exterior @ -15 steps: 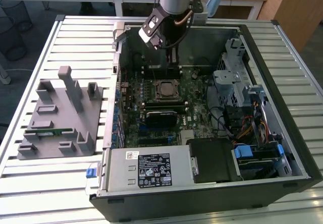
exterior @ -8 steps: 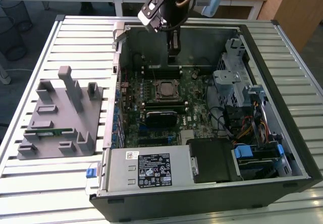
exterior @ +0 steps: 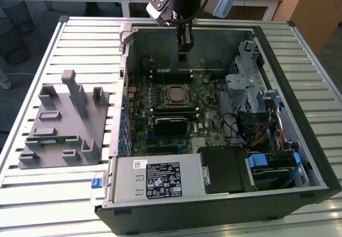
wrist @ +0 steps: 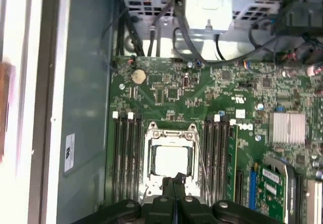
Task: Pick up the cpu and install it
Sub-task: 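Install the first cpu locking lever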
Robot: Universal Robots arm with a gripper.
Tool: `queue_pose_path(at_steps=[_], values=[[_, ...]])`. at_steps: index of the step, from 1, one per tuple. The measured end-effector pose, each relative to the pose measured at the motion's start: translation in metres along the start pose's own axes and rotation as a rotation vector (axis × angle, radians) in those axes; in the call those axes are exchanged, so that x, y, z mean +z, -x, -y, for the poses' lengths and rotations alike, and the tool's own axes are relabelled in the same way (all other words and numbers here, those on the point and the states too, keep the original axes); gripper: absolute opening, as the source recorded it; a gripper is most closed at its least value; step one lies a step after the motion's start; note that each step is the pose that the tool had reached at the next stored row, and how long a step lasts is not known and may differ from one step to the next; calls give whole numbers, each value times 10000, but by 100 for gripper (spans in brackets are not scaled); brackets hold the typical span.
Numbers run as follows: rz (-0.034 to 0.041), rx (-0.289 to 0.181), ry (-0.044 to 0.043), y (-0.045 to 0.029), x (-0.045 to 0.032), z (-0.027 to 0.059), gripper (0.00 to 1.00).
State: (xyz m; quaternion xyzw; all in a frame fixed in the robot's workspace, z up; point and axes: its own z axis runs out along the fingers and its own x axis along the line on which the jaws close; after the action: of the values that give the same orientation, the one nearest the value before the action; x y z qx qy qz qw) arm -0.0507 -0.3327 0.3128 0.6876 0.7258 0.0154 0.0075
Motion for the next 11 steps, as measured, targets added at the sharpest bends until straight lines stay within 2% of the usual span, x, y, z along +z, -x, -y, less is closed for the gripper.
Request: queue_pose_path(at_steps=[11], values=[[-62,-2010,-23,0,8,1,11]])
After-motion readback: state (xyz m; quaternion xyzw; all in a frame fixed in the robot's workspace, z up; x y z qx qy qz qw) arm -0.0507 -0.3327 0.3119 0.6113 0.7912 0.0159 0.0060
